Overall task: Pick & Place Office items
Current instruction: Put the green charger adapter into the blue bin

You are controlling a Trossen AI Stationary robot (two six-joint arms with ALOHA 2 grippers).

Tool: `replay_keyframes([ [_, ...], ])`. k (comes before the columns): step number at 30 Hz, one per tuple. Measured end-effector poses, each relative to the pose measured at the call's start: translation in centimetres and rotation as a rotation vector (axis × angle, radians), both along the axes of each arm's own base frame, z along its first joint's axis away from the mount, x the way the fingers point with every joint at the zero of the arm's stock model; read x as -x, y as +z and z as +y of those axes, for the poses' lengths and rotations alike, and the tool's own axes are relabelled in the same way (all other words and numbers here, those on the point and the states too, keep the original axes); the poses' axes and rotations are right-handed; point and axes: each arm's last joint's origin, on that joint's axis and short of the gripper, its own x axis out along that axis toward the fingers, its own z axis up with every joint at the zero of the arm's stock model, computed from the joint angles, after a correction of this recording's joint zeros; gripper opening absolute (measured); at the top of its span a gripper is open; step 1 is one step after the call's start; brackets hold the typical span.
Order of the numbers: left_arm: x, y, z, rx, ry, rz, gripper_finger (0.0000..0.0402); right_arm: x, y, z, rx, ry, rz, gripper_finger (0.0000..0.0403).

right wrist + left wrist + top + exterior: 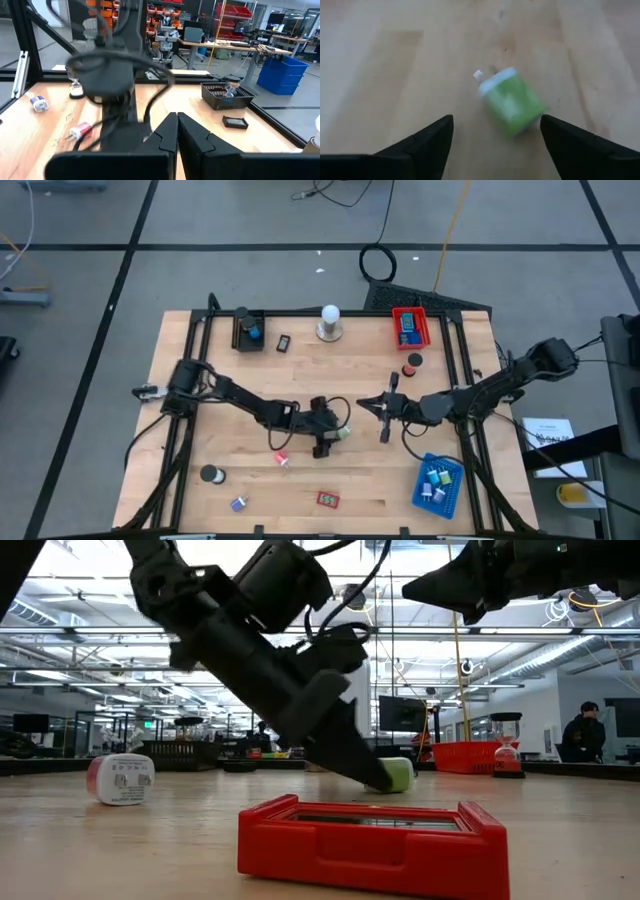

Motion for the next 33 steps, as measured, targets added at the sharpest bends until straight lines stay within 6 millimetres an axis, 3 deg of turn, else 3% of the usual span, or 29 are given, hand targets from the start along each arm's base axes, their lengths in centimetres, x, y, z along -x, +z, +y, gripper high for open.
replay_keyframes([
  [4, 2.1, 2.3, -1.2, -0.119, 0.005, 0.012, 0.0264, -0.1, -0.4, 0.0, 0.011, 0.0, 0.03, 0.0004],
  [9, 6.1, 4.6, -3.2, -0.157, -0.071, -0.122, 0.0188, -0.1, -0.7, 0.0, 0.008, 0.003, 0.057, 0.0004],
  [14, 8.8, 5.1, -2.5, 0.026, 0.037, -0.293, 0.0128, -0.1, -0.8, 0.2, -0.023, 0.03, 0.06, 0.0004],
  [18, 9.6, 4.9, -1.8, 0.056, 0.116, -0.265, 0.0093, 0.0, -1.2, 0.2, -0.064, 0.026, 0.084, 0.0004],
  [24, 12.2, 2.5, -1.9, -0.031, 0.09, -0.248, 0.001, 0.3, -1.8, 0.7, -0.134, 0.051, 0.141, 0.0004],
  [28, 14.8, 0.8, -1.3, 0.008, 0.12, -0.301, 0.0015, -0.1, -1.6, 0.7, -0.204, 0.027, 0.177, 0.0004],
  [33, 17.6, 0.3, -0.6, -0.042, 0.205, -0.426, 0.0015, -1.4, 0.0, 1.3, -0.229, -0.021, 0.335, 0.0009],
])
